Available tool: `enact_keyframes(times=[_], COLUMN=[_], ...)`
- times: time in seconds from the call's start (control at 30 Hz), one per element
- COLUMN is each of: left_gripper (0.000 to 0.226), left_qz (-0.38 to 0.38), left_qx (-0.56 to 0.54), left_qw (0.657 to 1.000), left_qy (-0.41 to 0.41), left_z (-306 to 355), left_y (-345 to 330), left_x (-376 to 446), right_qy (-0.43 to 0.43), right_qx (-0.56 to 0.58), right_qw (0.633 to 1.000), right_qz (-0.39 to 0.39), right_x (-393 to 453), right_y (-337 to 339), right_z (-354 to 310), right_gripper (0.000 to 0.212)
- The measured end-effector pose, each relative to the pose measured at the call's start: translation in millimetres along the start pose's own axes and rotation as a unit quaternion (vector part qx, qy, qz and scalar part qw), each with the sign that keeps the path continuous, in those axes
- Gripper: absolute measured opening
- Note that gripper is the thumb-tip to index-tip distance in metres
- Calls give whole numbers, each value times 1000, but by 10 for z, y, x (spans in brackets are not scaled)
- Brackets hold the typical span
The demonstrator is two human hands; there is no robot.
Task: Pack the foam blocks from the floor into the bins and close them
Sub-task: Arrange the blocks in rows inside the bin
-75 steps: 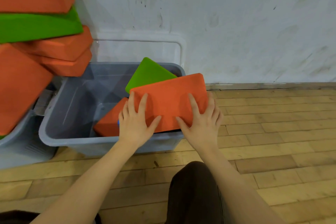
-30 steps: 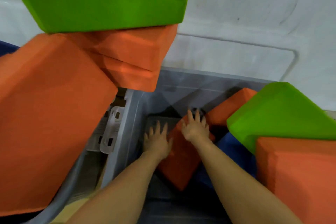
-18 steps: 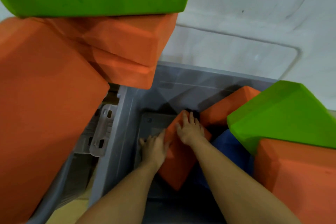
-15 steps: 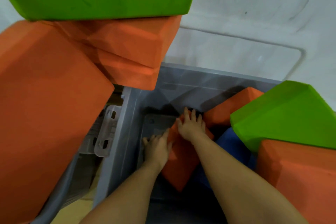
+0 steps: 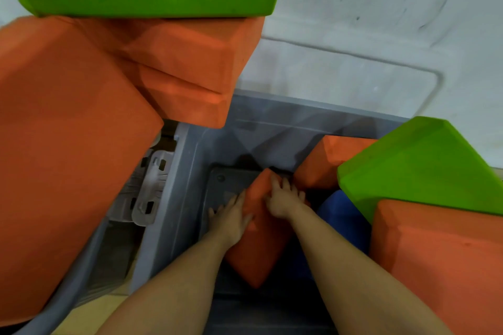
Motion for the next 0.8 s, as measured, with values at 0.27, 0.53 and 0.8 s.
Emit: enact_keyframes(times=[0.27, 0.53, 0.8], left_gripper=[61, 74, 89], left_qz=[-3, 8, 22], left_qx=[40, 72, -30], left_qw=[999, 997, 997], left_qy=[33, -24, -70], left_z=[-23, 159, 317], left_y=[102, 226, 299], left_x=[47, 262, 246], right_qy=[117, 135, 22], right_qx=[-107, -169, -192], right_qw=[983, 869, 828], right_qz=[98, 446, 527], right_x=[-259, -1184, -1707], right_y=[52, 667, 1056], right_z=[-301, -516, -268], right_gripper=[69, 59, 55])
Point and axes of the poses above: each hand's wrist, its own x-axis towards the middle knuckle, its own y-axis out of the back of the hand, z = x × y, the point moved 8 cm from there along x, towards the middle knuckle, and after that the axes turned 15 degrees about -z, right-handed, at the moved point
